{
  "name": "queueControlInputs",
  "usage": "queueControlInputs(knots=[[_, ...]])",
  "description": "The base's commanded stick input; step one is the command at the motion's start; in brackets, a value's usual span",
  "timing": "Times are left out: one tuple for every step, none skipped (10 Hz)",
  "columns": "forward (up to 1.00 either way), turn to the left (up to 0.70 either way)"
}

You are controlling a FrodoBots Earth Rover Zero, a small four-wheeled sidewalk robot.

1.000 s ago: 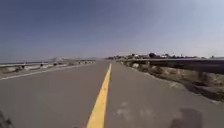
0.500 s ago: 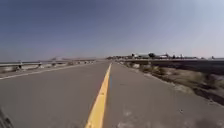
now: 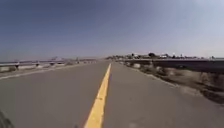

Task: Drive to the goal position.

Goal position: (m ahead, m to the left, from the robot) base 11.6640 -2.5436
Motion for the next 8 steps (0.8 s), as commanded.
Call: queueControlInputs(knots=[[0.5,0.0],[0.5,0.0],[0.5,0.0],[0.5,0.0],[0.5,0.0],[0.5,0.0],[0.5,0.0],[0.5,0.0]])
